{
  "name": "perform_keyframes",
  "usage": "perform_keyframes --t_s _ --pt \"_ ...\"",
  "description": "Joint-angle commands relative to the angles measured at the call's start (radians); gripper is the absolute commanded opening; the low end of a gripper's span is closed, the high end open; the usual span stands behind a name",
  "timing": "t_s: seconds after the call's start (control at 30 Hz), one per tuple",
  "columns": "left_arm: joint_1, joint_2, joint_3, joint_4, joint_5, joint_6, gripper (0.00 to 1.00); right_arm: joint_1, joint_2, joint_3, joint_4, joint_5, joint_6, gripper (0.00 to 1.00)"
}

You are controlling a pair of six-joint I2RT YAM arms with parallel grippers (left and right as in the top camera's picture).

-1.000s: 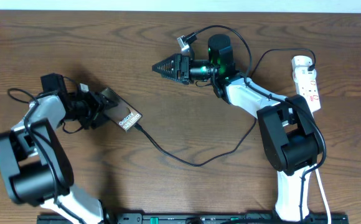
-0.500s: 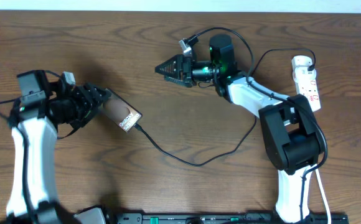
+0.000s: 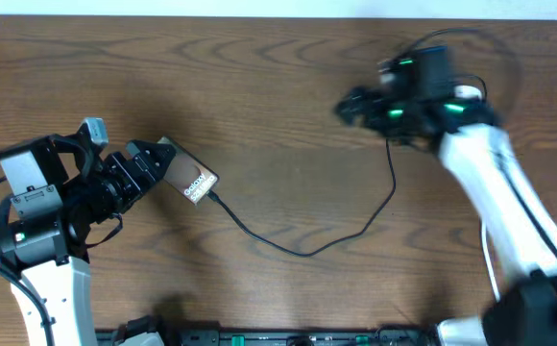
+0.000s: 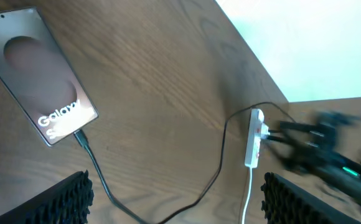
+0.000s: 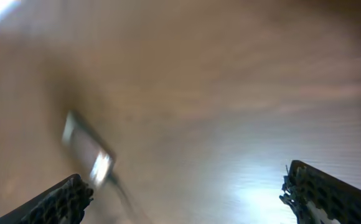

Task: Plug charger to phone and switch on socket
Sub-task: 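Move the right gripper to the power strip's switch beside the adapter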

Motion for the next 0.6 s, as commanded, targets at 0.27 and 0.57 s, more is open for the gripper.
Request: perform_keyframes --t_s 0.27,0.57 --pt "0.002 -0.001 -0.003 0.002 -0.018 0.073 0.86 -0.476 -0.215 0.010 -0.079 0.158 -0.254 0.99" --pt "0.002 -0.001 -0.003 0.001 -0.018 0.092 0.86 -0.695 0.181 0.150 -0.161 -0.246 -0.554 0.99"
